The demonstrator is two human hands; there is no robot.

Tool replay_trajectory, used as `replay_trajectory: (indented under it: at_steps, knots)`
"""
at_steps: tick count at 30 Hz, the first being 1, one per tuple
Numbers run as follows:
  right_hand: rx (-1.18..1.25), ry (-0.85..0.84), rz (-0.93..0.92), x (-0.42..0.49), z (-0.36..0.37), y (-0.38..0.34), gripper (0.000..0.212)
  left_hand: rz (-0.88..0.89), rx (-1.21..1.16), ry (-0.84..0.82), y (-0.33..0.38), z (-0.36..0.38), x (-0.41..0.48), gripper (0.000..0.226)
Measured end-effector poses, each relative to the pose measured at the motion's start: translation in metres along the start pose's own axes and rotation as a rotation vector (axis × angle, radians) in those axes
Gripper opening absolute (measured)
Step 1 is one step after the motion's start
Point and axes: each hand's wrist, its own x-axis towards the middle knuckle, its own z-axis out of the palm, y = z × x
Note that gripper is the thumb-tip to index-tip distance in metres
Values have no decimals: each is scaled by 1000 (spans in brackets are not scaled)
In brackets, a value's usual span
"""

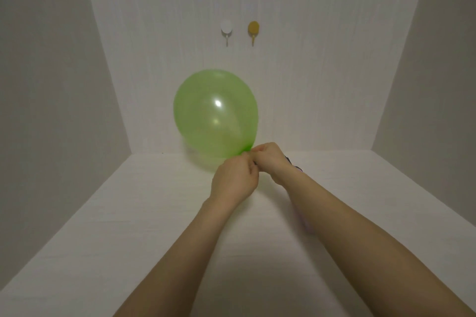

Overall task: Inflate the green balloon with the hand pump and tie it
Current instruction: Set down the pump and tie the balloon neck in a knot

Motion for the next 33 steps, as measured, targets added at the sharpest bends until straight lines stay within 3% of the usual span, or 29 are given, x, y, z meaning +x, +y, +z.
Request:
replay_trajectory:
  at_steps: [3,5,7,9,11,15,20,24,28,33]
  knots:
    - [-32,0,-25,3,-9,-6,31,240,260,170,9,-16,6,18]
    - [-168,-8,-65,4,-15,-12,30,486,409,293,10,-17,20,37]
    - [-339,-38,-142,1,-19,-15,29,621,497,197,15,-21,32,56]
    - [-350,-71,-169,0,-20,-14,22,602,583,-45,19,-28,40,70]
    - [-218,-103,-146,0,-20,-12,17,557,674,-155,19,-31,48,79]
    - [3,-140,-106,-4,-23,-6,23,554,705,-133,5,-21,59,75]
    - [170,-304,-31,-7,-32,8,38,518,789,-212,-5,-32,64,29]
    - [287,-382,15,-7,-38,10,21,533,833,-217,-6,-39,66,33]
    - [160,-368,-31,-6,-46,7,18,568,869,-228,-9,-46,67,36]
    - [-12,-223,-98,-11,-54,9,13,528,886,-240,-22,-67,69,36]
